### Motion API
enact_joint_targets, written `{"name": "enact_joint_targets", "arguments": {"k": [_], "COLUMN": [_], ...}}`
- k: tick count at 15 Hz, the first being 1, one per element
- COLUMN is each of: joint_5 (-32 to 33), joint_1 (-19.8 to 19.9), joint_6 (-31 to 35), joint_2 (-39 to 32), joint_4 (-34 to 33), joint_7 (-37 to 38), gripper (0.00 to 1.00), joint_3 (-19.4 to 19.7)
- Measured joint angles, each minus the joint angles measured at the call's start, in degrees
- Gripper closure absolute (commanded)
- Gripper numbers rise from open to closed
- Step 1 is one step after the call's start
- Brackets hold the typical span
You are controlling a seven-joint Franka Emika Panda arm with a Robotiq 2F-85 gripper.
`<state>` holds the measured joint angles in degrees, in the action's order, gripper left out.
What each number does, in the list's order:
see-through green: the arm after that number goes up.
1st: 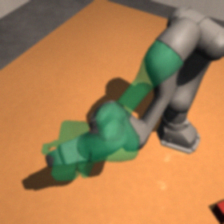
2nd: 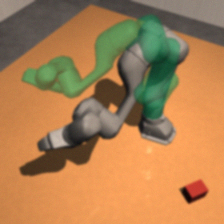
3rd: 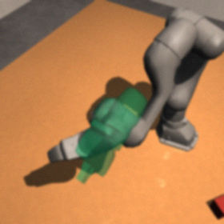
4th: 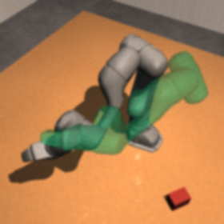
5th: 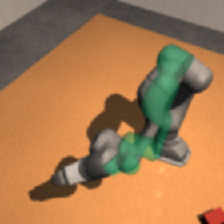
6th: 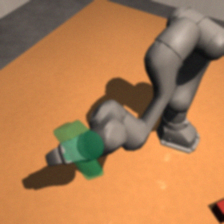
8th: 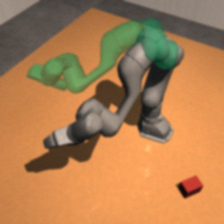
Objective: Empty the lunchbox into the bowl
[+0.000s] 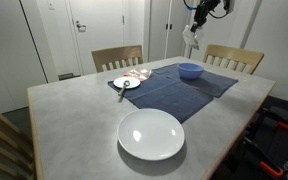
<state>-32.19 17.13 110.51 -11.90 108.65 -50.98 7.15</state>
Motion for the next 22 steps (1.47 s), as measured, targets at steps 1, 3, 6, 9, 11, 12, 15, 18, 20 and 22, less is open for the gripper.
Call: {"name": "enact_joint_targets", "arguments": {"k": [1, 3, 6, 9, 11, 12, 15, 18, 20, 22], "joint_5": [-1.55, -4.28, -6.49, -6.95, -7.00, -7.02, -7.53, -8.56, -9.53, -10.77], "joint_1": [0.84, 2.25, 3.58, 4.34, 4.76, 4.95, 5.53, 6.26, 6.93, 7.66], "joint_6": [-1.94, -5.64, -10.63, -14.36, -16.56, -17.55, -20.20, -22.05, -23.13, -23.87], "joint_2": [-0.87, -2.63, -5.41, -7.87, -9.20, -9.82, -11.50, -12.97, -13.80, -14.57], "joint_4": [-1.08, -2.99, -5.53, -8.04, -9.69, -10.51, -12.42, -13.54, -13.85, -13.87], "joint_7": [-2.23, -5.88, -9.40, -10.92, -11.69, -12.05, -13.31, -14.76, -15.99, -17.35], "gripper": [0.98, 0.98, 0.98, 0.98, 0.98, 0.98, 0.98, 0.98, 0.98, 0.98], "joint_3": [0.29, 0.71, 0.99, 1.05, 1.05, 1.05, 1.05, 1.05, 1.05, 1.05]}}
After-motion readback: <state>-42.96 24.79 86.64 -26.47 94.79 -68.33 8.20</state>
